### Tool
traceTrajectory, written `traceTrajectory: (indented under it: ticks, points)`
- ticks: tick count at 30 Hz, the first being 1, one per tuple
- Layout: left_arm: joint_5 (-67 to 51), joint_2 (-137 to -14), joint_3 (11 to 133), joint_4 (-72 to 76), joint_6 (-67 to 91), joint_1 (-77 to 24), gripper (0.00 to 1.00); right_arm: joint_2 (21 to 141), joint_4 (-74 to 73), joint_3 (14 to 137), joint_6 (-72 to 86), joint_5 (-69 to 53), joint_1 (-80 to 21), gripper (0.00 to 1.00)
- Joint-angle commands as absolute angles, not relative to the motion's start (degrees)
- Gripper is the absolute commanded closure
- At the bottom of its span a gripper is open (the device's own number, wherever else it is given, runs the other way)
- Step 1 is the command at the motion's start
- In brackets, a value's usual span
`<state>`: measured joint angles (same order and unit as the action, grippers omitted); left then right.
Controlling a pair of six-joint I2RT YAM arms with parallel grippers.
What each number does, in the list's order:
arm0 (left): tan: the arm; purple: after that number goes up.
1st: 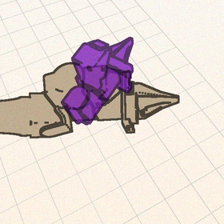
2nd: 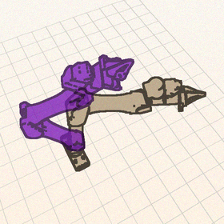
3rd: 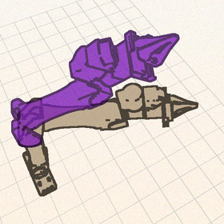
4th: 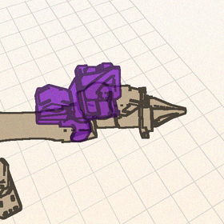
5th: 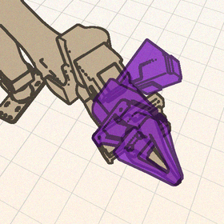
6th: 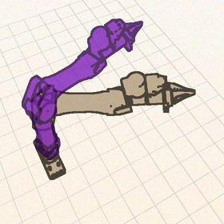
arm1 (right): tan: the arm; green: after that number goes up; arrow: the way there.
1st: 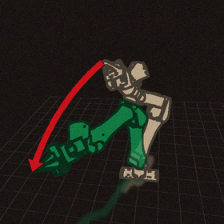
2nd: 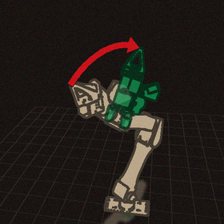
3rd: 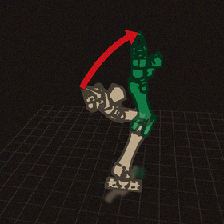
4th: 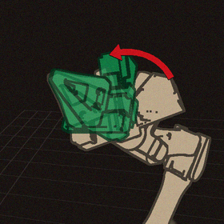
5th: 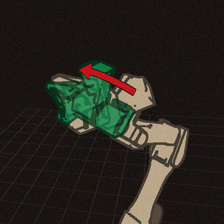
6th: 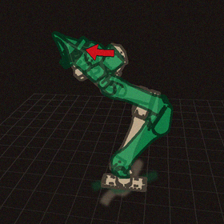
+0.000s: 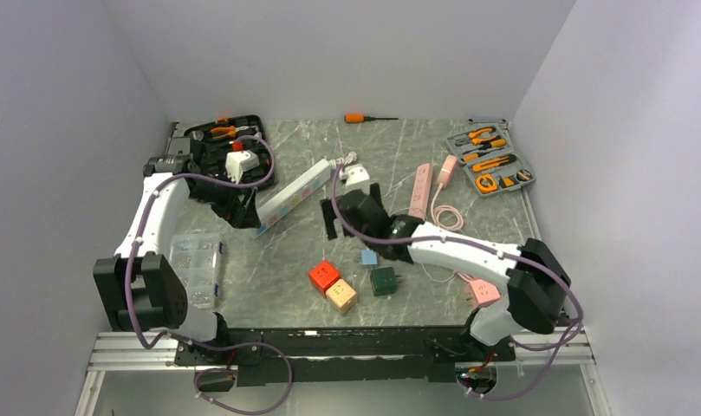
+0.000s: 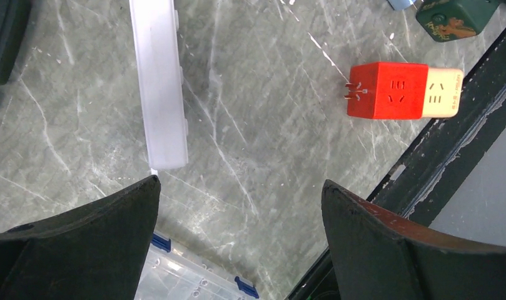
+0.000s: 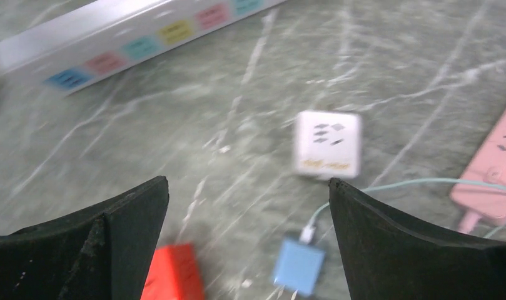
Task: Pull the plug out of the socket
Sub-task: Place the plug at the center of the board, then pick up the socket from the center of the board.
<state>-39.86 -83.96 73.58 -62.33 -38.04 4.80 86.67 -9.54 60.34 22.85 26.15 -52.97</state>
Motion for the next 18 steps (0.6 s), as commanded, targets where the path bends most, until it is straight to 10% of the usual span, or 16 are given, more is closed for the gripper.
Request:
traceTrajectory:
  ticks: [1, 18]
  points:
    - [-43.7, -78.6, 74.3, -64.6, -40.1, 4.9, 0.0, 81.1, -13.9, 58.2, 20.4, 29.3, -62.7, 0.0]
    - [-46.4, -75.2, 78.1, -61.4, -31.3, 5.0, 0.01, 79.5, -0.3, 39.0, 26.2, 26.6, -76.4, 0.0]
